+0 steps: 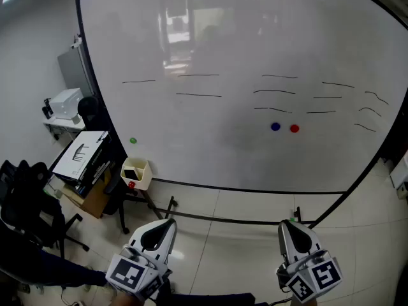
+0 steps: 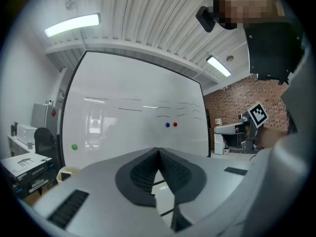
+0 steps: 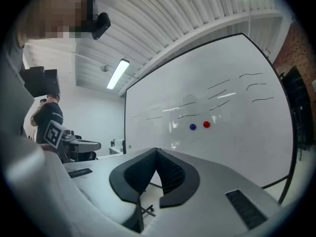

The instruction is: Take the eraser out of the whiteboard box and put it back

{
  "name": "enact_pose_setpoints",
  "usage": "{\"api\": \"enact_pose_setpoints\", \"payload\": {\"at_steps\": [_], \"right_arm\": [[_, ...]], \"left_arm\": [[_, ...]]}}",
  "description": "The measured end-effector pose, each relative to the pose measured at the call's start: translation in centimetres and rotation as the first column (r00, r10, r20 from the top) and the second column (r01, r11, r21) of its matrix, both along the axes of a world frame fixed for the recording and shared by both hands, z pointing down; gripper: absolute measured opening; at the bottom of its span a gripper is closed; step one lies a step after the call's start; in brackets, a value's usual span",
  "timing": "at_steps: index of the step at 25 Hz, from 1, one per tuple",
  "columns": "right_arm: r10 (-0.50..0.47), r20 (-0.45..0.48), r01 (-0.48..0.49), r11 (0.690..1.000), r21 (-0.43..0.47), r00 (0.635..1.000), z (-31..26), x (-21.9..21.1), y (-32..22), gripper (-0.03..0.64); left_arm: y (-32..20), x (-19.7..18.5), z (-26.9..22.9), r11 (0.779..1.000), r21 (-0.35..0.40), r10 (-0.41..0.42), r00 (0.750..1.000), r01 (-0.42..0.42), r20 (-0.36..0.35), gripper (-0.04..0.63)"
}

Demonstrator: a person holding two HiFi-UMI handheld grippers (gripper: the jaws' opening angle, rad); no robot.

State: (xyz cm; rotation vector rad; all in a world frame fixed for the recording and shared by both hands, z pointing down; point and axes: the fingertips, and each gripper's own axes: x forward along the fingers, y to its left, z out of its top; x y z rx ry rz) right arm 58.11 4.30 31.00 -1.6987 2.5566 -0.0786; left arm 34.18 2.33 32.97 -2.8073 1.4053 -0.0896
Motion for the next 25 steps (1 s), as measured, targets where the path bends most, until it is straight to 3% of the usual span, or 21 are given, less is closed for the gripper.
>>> {"api": "enact_pose_setpoints", "payload": {"at_steps": [9,15,22,25], "right_arm": [[0.142,-0.007,-0.142,0.989,0.031,0.99,1.1,-15.3,-5.4,0.014],[0.195,-0.026,-0.194,0.981,0.019,0.981,1.3,-27.6,-9.8,0.014],[0.264,-0.033,-0.264,0.964,-0.012,0.964,1.2,-36.2,-11.4,0.014],[0.258,-0.036,-0.259,0.965,-0.049,0.966,1.0,-39.5,-11.9,0.014]], "left_arm": [[-5.7,-18.9,1.6,0.998,-0.003,0.065,0.998,-0.065,0.009,0.029],[-10.9,-33.0,3.5,0.997,-0.046,0.056,0.998,-0.056,-0.014,0.029],[-13.8,-42.0,3.8,0.993,-0.075,0.086,0.995,-0.089,-0.041,0.029],[-14.2,-43.8,3.4,0.991,-0.071,0.105,0.993,-0.109,-0.056,0.029]]}}
